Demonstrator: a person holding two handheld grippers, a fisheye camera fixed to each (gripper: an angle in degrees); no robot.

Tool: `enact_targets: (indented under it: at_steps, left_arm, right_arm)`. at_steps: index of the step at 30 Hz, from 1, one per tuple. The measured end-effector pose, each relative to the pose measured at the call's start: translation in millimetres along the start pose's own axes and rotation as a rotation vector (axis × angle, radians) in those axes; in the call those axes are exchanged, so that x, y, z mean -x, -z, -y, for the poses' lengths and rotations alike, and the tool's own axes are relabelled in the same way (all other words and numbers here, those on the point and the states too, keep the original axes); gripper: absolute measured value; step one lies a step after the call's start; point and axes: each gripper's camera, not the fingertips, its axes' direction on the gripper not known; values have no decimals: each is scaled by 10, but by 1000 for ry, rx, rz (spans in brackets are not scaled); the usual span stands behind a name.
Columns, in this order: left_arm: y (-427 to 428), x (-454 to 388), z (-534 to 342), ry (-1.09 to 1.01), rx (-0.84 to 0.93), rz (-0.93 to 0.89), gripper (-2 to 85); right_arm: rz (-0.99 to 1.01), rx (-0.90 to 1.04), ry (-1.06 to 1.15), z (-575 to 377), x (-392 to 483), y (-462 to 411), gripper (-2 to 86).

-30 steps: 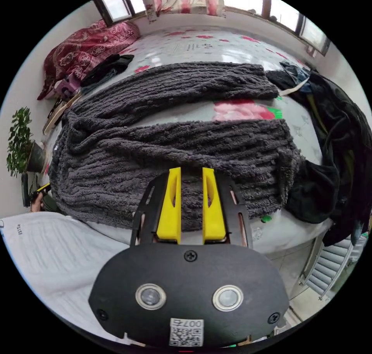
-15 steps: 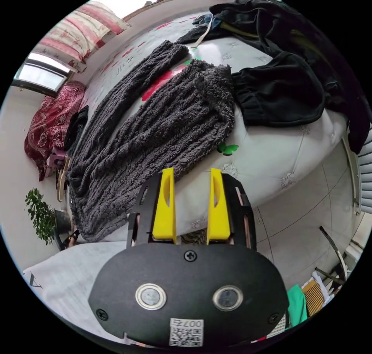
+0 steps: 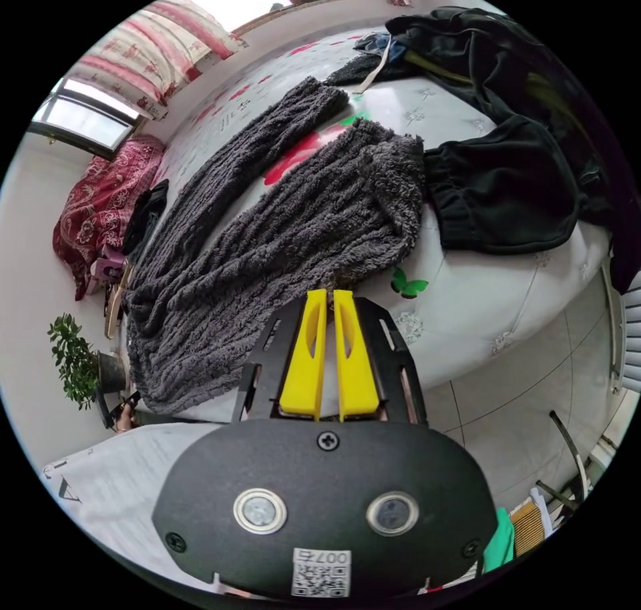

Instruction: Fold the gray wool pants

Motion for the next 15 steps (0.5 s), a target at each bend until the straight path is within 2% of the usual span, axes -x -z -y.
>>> enact_targets:
  at_steps: [8, 15]
  left_arm:
    - [50, 285, -190, 55, -22, -50, 8]
    - [150, 558, -411, 86, -48, -42, 28]
  right_arm:
    - [49, 37, -117, -171, -502, -86, 71]
    - [100, 26, -197, -226, -773, -176, 71]
